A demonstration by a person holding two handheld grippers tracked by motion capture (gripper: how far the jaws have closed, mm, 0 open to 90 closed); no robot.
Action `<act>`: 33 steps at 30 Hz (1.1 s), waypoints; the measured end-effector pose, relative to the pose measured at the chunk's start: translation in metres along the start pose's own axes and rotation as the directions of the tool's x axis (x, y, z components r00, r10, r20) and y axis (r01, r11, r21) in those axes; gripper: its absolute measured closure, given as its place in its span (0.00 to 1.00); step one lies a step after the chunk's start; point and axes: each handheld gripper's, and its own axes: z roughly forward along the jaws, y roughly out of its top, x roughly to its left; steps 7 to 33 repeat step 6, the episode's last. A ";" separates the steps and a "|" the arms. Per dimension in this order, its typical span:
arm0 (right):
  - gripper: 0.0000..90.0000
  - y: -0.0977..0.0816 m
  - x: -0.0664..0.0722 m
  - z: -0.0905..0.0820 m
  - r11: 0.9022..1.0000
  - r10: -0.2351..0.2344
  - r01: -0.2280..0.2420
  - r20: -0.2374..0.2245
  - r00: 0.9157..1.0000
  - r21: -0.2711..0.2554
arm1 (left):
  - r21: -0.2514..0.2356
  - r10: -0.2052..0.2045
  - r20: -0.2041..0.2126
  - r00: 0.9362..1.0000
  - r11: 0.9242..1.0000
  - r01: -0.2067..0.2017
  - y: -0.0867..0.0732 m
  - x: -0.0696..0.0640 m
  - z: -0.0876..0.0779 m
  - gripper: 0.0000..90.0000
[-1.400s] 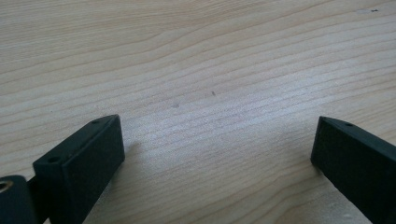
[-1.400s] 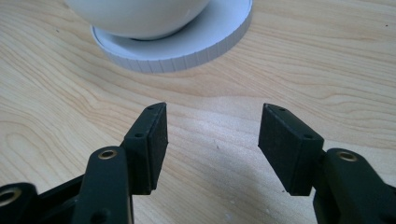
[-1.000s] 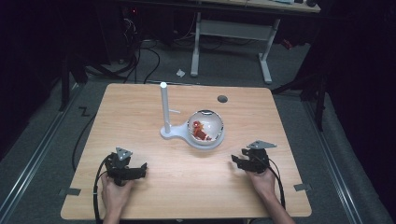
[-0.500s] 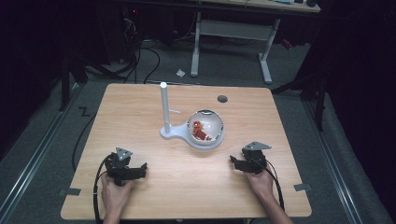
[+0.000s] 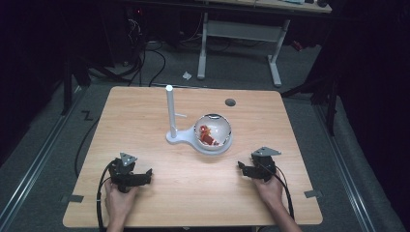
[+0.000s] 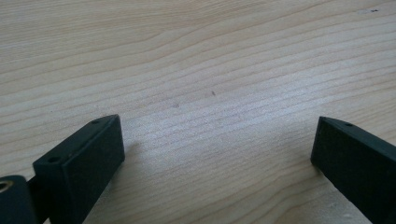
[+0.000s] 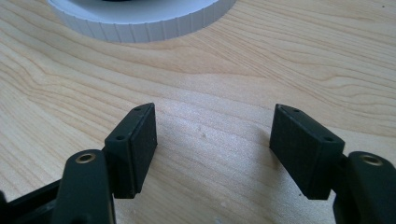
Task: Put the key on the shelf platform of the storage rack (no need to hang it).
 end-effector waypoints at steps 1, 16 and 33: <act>0.36 0.000 0.000 0.000 1.000 0.005 -0.005 0.001 1.000 0.002 | 0.000 0.000 0.000 1.000 1.000 0.000 0.000 0.000 0.000 0.03; 0.35 0.000 0.000 0.000 1.000 0.006 -0.006 0.002 1.000 0.002 | 0.000 0.000 0.000 1.000 1.000 0.000 0.000 0.000 0.000 0.03; 0.35 0.000 0.000 0.000 1.000 0.006 -0.006 0.002 1.000 0.002 | 0.000 0.000 0.000 1.000 1.000 0.000 0.000 0.000 0.000 0.03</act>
